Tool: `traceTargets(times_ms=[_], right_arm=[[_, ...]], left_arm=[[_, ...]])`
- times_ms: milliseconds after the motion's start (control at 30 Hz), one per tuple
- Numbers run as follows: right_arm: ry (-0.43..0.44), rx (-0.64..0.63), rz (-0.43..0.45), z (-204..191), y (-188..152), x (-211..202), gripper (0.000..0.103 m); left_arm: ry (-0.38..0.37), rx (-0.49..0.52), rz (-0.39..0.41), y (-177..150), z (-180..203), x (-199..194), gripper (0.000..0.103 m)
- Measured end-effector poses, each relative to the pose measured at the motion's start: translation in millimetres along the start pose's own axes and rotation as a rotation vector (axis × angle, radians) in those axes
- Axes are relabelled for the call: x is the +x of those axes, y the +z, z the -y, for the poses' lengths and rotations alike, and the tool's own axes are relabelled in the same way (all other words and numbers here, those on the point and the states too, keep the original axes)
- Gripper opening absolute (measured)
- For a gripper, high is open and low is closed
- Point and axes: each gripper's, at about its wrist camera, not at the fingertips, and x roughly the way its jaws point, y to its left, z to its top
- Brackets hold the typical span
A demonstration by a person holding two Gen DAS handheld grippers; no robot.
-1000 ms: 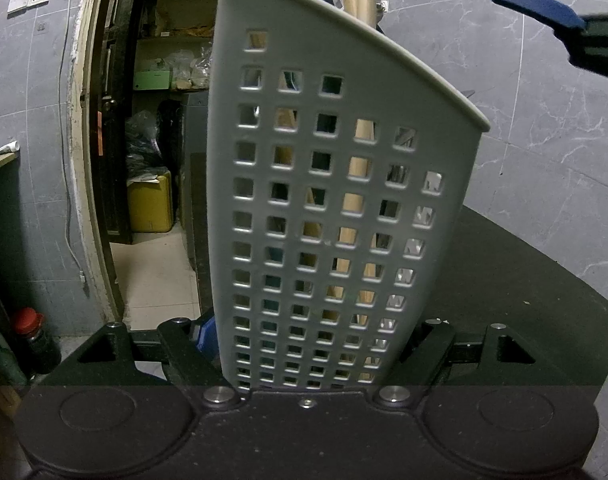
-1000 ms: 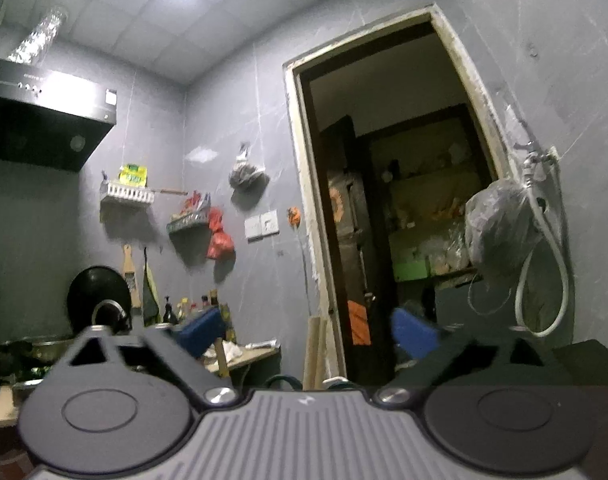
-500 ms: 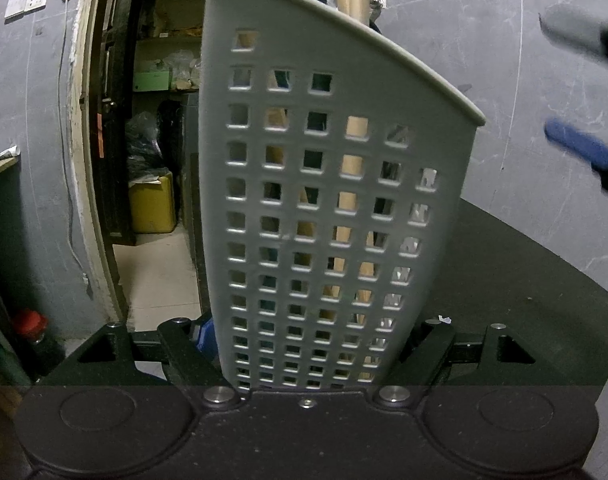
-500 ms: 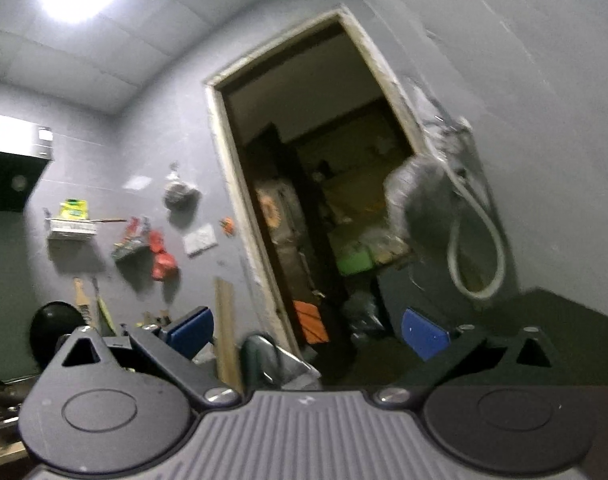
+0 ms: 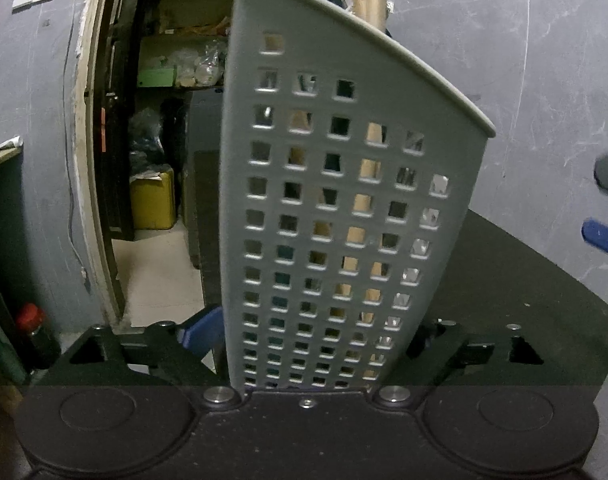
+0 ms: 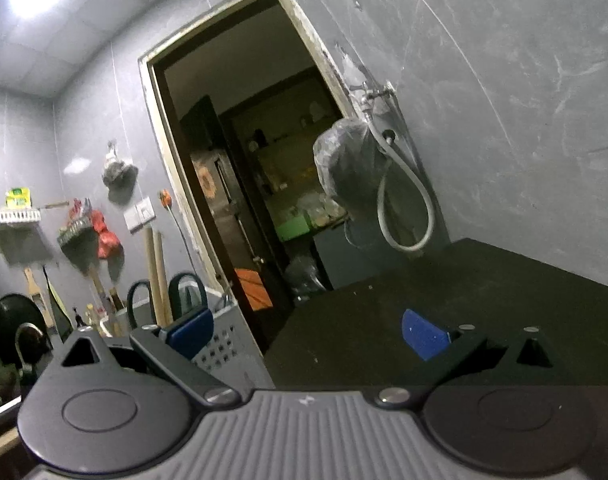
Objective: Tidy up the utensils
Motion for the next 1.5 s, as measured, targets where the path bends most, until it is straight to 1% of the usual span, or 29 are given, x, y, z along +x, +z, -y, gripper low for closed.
traceTargets(times_ms=[167, 267, 300, 367, 467, 533, 567, 667, 733, 833, 933, 1067, 1267, 1367, 1500], right_arm=[[-0.023, -0.079, -0.08, -16.6, -7.6, -8.9, 0.103], [-0.02, -0.129, -0.092, -28.0, -13.2, -18.7, 0.103], [-0.018, -0.137, -0.091, -31.1, -14.1, -21.8, 0.103], [-0.018, -0.152, -0.096, -37.8, -15.7, -27.6, 0.103], [-0.029, -0.167, -0.123, -45.7, -14.7, -33.7, 0.103], [-0.023, -0.164, -0.163, -49.5, -12.5, -37.2, 0.103], [-0.024, -0.158, -0.19, -50.4, -9.6, -37.1, 0.103], [-0.018, -0.147, -0.287, -56.4, -0.9, -41.0, 0.103], [-0.02, -0.161, -0.315, -61.7, 6.0, -45.2, 0.103], [-0.023, -0.209, -0.332, -73.6, 13.8, -56.3, 0.103], [-0.03, -0.269, -0.342, -86.4, 16.6, -67.0, 0.103], [-0.018, -0.315, -0.338, -98.2, 15.7, -77.4, 0.103], [0.011, -0.34, -0.33, -108.1, 17.4, -90.9, 0.103], [0.029, -0.341, -0.35, -108.1, 17.8, -93.4, 0.103], [0.015, -0.353, -0.375, -106.2, 17.1, -92.8, 0.103]], left_arm=[[0.004, 0.007, 0.013, -6.3, -3.0, -11.2, 0.098], [0.006, 0.006, 0.028, -9.6, -5.0, -26.0, 0.099], [0.008, 0.008, 0.036, -10.5, -5.7, -31.3, 0.102], [0.018, 0.014, 0.053, -12.1, -7.4, -44.5, 0.102], [0.027, 0.023, 0.05, -13.8, -11.6, -64.9, 0.102], [0.028, 0.024, 0.028, -14.0, -16.3, -78.7, 0.102], [0.032, 0.027, 0.003, -13.6, -18.7, -85.6, 0.102], [0.051, 0.058, -0.035, -11.6, -23.9, -107.8, 0.102], [0.074, 0.064, -0.052, -11.0, -25.6, -121.9, 0.102], [0.111, 0.043, -0.083, -10.1, -29.1, -139.0, 0.102], [0.127, 0.02, -0.071, -10.2, -30.8, -155.7, 0.102], [0.15, 0.012, -0.049, -7.8, -29.5, -169.4, 0.102], [0.176, 0.052, -0.032, -7.6, -19.7, -182.9, 0.102], [0.174, 0.056, -0.026, -6.2, -18.1, -184.7, 0.102], [0.169, 0.075, -0.031, -6.3, -15.0, -183.0, 0.102]])
